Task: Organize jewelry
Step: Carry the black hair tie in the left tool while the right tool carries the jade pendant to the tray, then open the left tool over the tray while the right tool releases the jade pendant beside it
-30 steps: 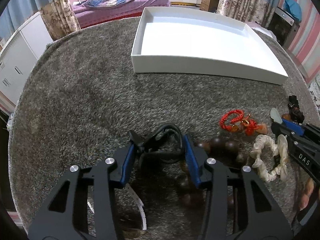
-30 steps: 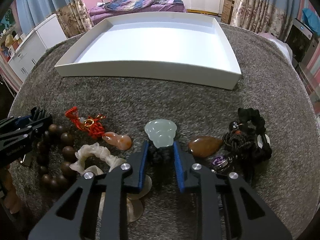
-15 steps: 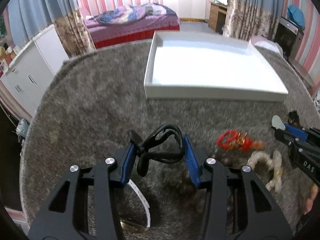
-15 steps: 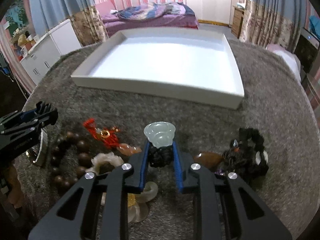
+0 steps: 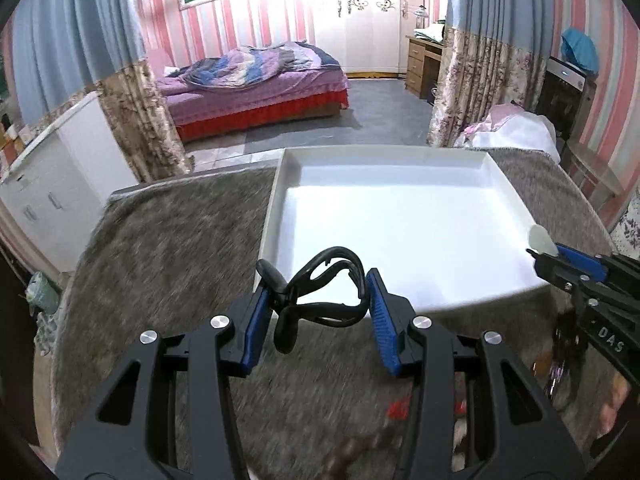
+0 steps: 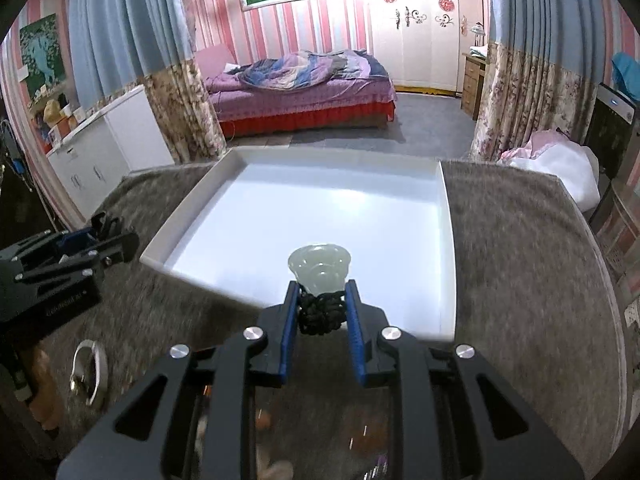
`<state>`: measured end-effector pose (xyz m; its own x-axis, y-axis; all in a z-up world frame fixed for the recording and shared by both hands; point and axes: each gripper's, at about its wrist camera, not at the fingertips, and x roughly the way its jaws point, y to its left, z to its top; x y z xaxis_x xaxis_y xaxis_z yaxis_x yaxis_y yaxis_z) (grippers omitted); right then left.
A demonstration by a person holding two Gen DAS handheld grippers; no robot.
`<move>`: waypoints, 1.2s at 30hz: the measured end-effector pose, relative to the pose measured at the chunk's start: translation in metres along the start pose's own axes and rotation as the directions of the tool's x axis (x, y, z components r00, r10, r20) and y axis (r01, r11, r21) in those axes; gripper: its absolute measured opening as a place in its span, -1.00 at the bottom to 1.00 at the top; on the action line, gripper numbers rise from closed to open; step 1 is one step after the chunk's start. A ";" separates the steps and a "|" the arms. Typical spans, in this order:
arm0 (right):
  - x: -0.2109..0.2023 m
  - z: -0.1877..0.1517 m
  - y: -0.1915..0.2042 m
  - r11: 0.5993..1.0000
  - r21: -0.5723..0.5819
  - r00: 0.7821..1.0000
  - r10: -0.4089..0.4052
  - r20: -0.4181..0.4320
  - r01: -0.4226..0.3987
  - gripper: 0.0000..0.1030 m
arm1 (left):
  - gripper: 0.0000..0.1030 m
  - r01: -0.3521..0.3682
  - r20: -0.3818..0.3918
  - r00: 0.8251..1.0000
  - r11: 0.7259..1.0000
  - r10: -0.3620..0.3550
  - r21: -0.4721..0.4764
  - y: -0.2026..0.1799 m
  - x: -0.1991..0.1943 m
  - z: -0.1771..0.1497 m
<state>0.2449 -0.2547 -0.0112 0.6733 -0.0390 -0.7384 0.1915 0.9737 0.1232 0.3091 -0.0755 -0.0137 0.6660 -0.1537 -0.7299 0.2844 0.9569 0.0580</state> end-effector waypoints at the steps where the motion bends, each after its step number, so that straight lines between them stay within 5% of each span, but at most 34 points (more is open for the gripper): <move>1: 0.007 0.006 -0.002 1.000 0.005 1.000 -0.002 -0.002 0.002 -0.55 | -0.12 0.005 -0.006 1.000 1.000 -0.005 0.000 -0.002 0.007 0.007; 9: 0.080 0.056 -0.017 0.999 0.041 0.998 -0.020 -0.062 0.023 -0.55 | -0.12 0.067 -0.062 0.996 0.998 -0.066 0.004 -0.015 0.082 0.061; 18: 0.162 0.095 -0.032 0.994 0.108 0.983 -0.011 -0.181 0.031 -0.55 | -0.12 0.024 -0.171 0.985 1.000 -0.027 -0.020 -0.022 0.172 0.096; 36: 0.211 0.111 -0.018 0.996 0.058 0.973 -0.052 -0.224 0.067 -0.55 | -0.12 -0.005 -0.196 0.981 1.000 -0.001 -0.027 -0.007 0.219 0.116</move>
<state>0.4630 -0.3051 -0.0955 0.4852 -0.0387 -0.8735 0.2769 0.9544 0.1115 0.5333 -0.1443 -0.0952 0.5177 -0.1033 -0.8493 0.2624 0.9640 0.0427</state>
